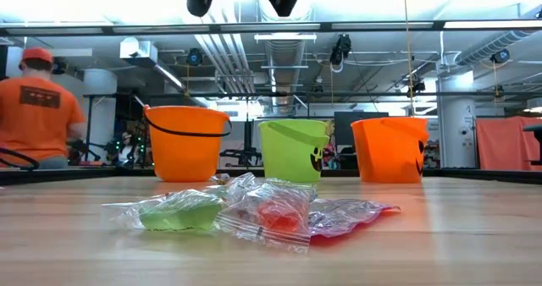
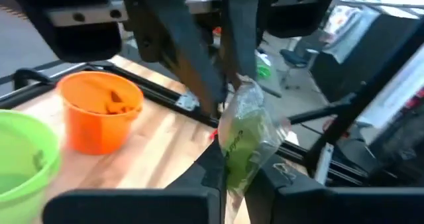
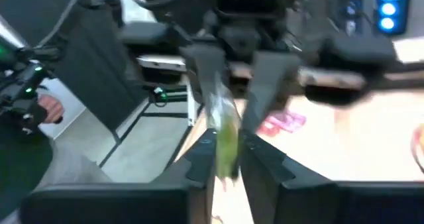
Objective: Sort candy by brand, put in halloween buckets
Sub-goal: Put the green gummy into the left orange bucket, then put the red gummy into the left orange bucket
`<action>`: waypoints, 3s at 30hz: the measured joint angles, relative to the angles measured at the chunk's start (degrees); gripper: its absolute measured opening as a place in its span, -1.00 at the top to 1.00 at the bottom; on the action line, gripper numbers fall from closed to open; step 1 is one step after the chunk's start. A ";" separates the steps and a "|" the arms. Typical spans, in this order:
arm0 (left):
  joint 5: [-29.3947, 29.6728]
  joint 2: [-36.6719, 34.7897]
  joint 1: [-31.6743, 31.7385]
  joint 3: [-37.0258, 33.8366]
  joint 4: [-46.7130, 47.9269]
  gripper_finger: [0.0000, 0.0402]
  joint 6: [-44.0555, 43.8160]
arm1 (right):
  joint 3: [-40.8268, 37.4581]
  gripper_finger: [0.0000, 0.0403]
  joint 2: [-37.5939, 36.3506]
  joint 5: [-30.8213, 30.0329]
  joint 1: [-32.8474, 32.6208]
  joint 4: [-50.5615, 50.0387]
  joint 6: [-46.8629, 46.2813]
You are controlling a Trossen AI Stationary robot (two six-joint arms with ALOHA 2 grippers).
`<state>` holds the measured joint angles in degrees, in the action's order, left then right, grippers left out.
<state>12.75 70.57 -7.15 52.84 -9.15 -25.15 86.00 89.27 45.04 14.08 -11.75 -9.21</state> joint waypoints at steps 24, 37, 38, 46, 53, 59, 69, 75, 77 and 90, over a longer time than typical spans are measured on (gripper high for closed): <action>-28.21 10.44 45.96 19.58 69.27 1.00 13.98 | 0.00 0.22 -2.59 -23.16 28.59 -22.36 15.13; -28.34 22.97 48.03 27.17 72.48 1.00 29.24 | -0.02 0.25 0.24 -24.20 36.52 -19.80 14.25; -28.26 23.40 48.11 27.23 72.78 1.00 30.60 | -0.04 0.25 0.48 -24.23 36.65 -19.76 14.24; -26.24 25.28 48.32 25.99 73.10 1.00 33.32 | -0.04 0.25 1.30 -24.10 36.86 -19.67 13.65; -25.32 25.46 49.07 25.97 72.72 0.75 31.53 | -0.11 0.22 1.62 -24.09 36.96 -19.68 13.59; -25.31 25.40 49.06 26.35 72.23 0.38 31.12 | -0.15 0.24 1.62 -23.65 36.96 -20.36 14.24; -29.88 19.40 42.97 29.57 74.12 0.16 17.32 | -0.17 0.23 1.46 -19.28 36.69 -31.65 15.78; -23.69 10.08 28.15 24.45 75.00 0.16 -7.08 | -0.20 0.25 -0.12 -18.91 34.42 -38.37 17.89; -23.58 6.73 20.30 20.77 74.81 0.16 -17.08 | -0.32 0.25 -0.92 -18.87 33.44 -38.92 18.70; -21.33 3.77 -22.19 -2.87 63.62 0.16 -79.58 | -1.03 0.24 -3.45 -18.91 26.66 -37.98 19.26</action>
<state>-8.58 74.34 -29.34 49.97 54.47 -104.72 84.97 85.82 26.13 40.74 -49.73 10.05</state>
